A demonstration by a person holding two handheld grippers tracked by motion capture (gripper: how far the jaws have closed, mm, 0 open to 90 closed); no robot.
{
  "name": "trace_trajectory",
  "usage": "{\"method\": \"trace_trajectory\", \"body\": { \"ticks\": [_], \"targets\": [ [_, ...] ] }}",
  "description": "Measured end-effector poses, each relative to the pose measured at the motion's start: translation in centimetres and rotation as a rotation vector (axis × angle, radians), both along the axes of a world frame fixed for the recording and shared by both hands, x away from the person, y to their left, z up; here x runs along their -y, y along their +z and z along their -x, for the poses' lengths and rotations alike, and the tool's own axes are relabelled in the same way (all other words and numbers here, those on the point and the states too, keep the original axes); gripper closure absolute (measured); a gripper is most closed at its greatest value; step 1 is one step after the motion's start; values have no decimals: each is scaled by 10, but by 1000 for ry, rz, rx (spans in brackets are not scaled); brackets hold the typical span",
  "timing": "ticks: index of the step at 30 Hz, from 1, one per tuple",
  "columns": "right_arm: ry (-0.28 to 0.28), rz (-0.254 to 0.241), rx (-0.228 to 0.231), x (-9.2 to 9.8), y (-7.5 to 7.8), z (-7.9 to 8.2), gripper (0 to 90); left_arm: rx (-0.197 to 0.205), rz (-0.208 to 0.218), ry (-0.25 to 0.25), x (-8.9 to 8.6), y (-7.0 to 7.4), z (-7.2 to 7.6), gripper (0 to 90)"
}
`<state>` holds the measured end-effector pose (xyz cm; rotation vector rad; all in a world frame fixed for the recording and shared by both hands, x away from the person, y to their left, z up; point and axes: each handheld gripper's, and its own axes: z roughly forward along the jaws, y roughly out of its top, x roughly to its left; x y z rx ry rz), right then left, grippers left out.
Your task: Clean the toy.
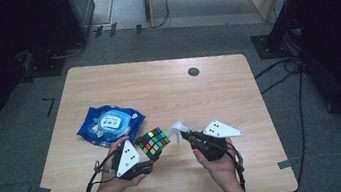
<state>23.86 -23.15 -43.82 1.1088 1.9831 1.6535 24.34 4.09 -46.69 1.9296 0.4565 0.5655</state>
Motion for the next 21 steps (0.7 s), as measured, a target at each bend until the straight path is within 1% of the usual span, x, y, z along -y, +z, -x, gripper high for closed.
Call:
{"method": "trace_trajectory", "body": {
  "ticks": [4,5,7,9,12,13,14,16,18,21],
  "targets": [
    [87,-56,75,-10,16,13,880,-2,-5,-18,4,-1,2,342],
    [104,-68,83,-14,18,16,880,0,-6,-23,5,-1,3,342],
    [135,-71,101,-19,20,19,880,0,2,-33,7,-1,5,342],
    [166,-67,99,-24,19,20,879,4,-2,-42,9,-1,7,342],
    [167,-42,95,-28,15,19,878,9,0,-52,11,1,9,342],
    [167,-42,85,-29,13,19,878,11,3,-54,11,1,9,342],
    [158,-42,85,-29,12,18,878,11,7,-60,11,2,10,342],
    [141,-46,71,-29,9,17,878,8,19,-70,11,3,11,342],
    [130,-53,68,-29,8,16,877,8,19,-74,13,3,12,342],
    [128,-71,79,-30,8,17,874,9,16,-85,14,3,13,342]
  ]
}}
